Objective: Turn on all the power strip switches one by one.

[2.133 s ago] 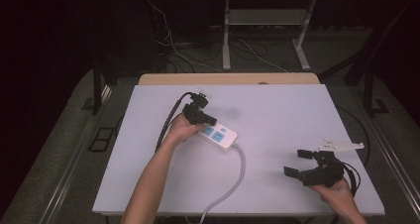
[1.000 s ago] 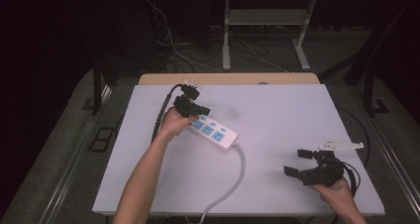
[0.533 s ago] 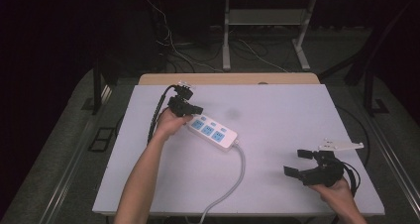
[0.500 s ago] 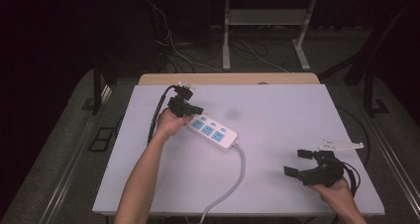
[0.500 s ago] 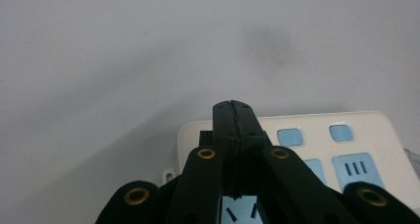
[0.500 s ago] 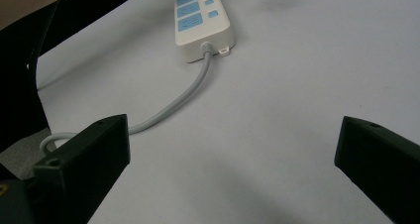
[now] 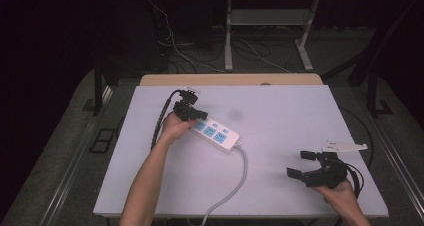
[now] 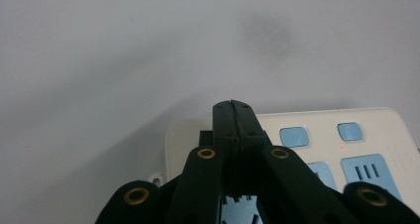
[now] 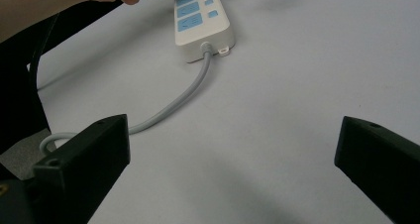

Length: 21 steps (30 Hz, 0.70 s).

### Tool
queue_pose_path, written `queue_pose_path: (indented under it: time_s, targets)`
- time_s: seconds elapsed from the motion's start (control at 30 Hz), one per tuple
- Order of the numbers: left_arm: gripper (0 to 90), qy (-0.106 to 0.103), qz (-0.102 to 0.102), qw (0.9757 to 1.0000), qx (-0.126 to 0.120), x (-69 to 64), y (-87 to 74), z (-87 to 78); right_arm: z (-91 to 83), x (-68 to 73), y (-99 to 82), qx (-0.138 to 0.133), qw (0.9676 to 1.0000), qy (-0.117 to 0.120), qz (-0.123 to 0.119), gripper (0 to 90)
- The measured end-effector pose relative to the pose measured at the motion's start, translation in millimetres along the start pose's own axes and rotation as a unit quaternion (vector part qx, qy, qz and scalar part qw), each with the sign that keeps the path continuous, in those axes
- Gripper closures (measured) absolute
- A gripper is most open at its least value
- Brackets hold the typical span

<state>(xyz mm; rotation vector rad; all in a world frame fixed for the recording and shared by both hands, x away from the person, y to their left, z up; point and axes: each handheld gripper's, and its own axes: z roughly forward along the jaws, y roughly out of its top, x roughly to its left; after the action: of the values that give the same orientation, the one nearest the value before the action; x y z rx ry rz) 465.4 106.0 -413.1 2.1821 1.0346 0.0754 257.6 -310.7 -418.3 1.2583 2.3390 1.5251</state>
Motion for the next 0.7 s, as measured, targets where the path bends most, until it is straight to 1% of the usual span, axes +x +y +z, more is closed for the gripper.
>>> queue_pose_path:
  time_s: [0.2, 0.3, 0.43, 0.6, 0.7]
  targets:
    - [89.7, 0.003, -0.01, 0.9999, 0.006, 0.4, 0.5, 1.2, 0.5, 0.3, 0.0, 0.001, 1.0, 0.0, -0.002, 0.5]
    - [89.7, 0.0, -0.02, 0.9998, 0.006, 1.1, 0.5, 1.9, 0.5, 1.3, -0.1, 0.001, 1.0, 0.0, -0.004, 0.5]
    - [89.9, 0.002, -0.016, 0.9998, 0.009, 0.9, 0.1, 2.4, 0.0, 2.4, 0.1, -0.001, 1.0, 0.001, -0.004, 0.5]
    - [90.0, 0.001, -0.026, 0.9996, 0.009, 1.8, 0.2, 4.1, -1.3, 3.3, -0.1, -0.003, 1.0, 0.002, -0.005, 0.6]
    - [90.0, 0.006, -0.021, 0.9997, 0.01, 0.3, 0.4, 3.9, -0.9, 3.1, -0.1, -0.002, 1.0, 0.003, -0.005, 0.5]
